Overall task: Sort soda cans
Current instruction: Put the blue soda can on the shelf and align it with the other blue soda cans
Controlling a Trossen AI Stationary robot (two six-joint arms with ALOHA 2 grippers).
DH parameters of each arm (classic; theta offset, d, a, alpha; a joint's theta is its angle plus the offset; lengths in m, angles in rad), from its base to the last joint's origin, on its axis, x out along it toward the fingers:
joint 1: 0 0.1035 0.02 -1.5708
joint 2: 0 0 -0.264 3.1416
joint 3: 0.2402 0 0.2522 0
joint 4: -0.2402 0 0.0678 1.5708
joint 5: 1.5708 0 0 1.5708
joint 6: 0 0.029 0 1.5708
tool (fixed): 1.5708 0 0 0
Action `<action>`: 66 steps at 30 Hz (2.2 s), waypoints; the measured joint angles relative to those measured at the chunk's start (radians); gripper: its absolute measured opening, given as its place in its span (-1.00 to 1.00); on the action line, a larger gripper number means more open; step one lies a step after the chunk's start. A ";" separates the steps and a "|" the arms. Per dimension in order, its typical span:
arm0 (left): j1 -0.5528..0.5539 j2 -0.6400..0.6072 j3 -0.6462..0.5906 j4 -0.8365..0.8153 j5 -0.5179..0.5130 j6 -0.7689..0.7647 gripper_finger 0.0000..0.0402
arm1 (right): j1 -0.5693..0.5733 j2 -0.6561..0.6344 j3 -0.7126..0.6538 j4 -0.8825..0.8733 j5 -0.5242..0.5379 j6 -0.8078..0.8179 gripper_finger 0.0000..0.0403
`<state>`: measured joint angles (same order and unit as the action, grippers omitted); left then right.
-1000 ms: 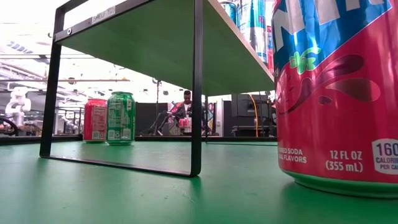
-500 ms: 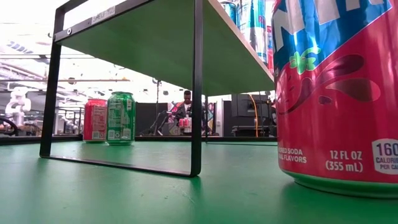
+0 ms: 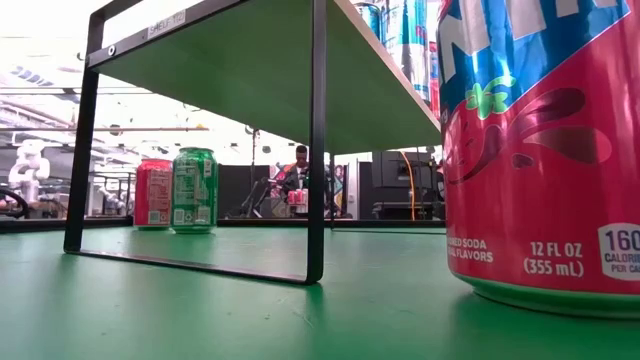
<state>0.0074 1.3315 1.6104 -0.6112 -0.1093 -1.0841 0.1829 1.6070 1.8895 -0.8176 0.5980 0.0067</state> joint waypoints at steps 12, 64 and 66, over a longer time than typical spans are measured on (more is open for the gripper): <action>0.000 -0.010 0.001 0.044 0.004 0.103 0.69 | 0.000 0.000 0.000 0.038 -0.013 0.068 0.14; 0.032 -0.157 0.001 0.290 0.379 0.778 0.71 | -0.052 -0.001 -0.001 0.617 -0.473 0.338 0.17; 0.032 -0.132 0.001 0.326 0.385 0.778 0.71 | -0.050 -0.002 0.000 0.623 -0.473 0.322 0.17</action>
<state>0.0395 1.1998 1.6112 -0.2856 0.2755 -0.3058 0.1326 1.6054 1.8896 -0.1945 0.1247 0.3284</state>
